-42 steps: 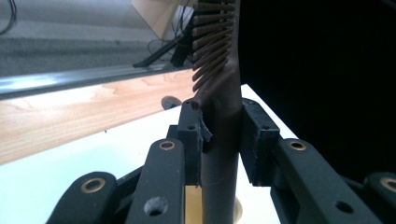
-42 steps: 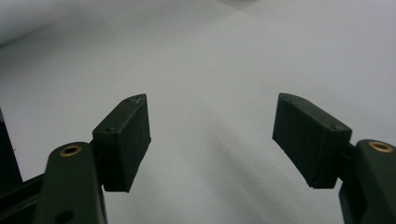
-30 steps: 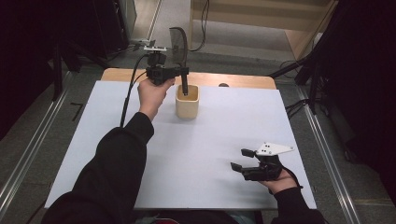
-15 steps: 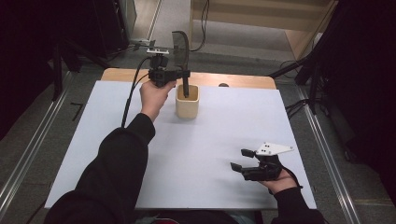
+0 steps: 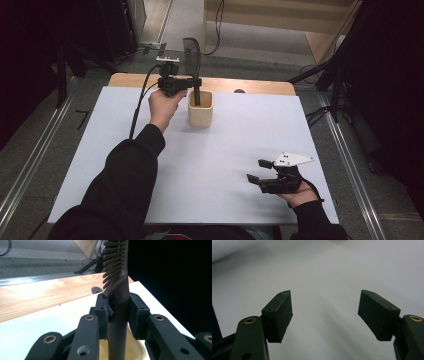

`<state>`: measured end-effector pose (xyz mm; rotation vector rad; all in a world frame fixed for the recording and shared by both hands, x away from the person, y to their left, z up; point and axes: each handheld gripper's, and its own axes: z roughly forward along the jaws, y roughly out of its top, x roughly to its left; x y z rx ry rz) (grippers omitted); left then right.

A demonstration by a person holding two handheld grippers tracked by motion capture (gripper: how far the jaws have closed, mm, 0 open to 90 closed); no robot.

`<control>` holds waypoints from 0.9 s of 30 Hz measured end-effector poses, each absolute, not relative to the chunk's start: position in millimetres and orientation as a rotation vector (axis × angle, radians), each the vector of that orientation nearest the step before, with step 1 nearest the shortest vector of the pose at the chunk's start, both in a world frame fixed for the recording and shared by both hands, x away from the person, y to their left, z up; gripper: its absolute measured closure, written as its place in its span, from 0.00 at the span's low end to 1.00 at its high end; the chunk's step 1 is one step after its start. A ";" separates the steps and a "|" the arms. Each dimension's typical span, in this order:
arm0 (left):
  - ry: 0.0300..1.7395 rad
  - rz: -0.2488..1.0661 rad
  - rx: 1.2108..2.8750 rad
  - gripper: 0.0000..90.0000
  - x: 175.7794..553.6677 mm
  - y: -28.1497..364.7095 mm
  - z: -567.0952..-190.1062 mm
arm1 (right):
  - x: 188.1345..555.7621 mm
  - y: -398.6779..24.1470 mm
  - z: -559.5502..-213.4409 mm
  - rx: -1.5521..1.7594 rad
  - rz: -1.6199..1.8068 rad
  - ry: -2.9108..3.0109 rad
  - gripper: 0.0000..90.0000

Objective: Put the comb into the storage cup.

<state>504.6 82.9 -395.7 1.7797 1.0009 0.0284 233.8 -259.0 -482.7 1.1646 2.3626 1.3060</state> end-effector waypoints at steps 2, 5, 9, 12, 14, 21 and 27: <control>1.002 0.021 1.774 0.81 503.8 82.6 -398.0 | 233.9 -258.8 -482.8 1.165 1.307 2.361 0.29; 1.002 0.018 1.778 0.81 502.5 82.1 -401.3 | 234.0 -258.7 -483.0 1.163 1.304 2.362 0.29; 1.006 0.013 1.771 0.81 503.0 83.1 -405.3 | 233.6 -258.0 -482.8 1.161 1.299 2.367 0.29; 1.007 0.009 1.776 0.81 503.0 81.7 -406.9 | 233.6 -258.0 -482.8 1.161 1.298 2.367 0.29; 1.001 0.015 1.792 0.81 502.7 81.2 -407.2 | 233.7 -258.2 -482.8 1.161 1.303 2.365 0.29; 1.002 0.020 1.799 0.81 501.0 77.8 -410.8 | 234.2 -257.6 -482.4 1.154 1.303 2.369 0.29; 1.002 0.017 1.809 0.81 501.1 77.5 -413.4 | 234.2 -258.0 -482.2 1.158 1.306 2.363 0.29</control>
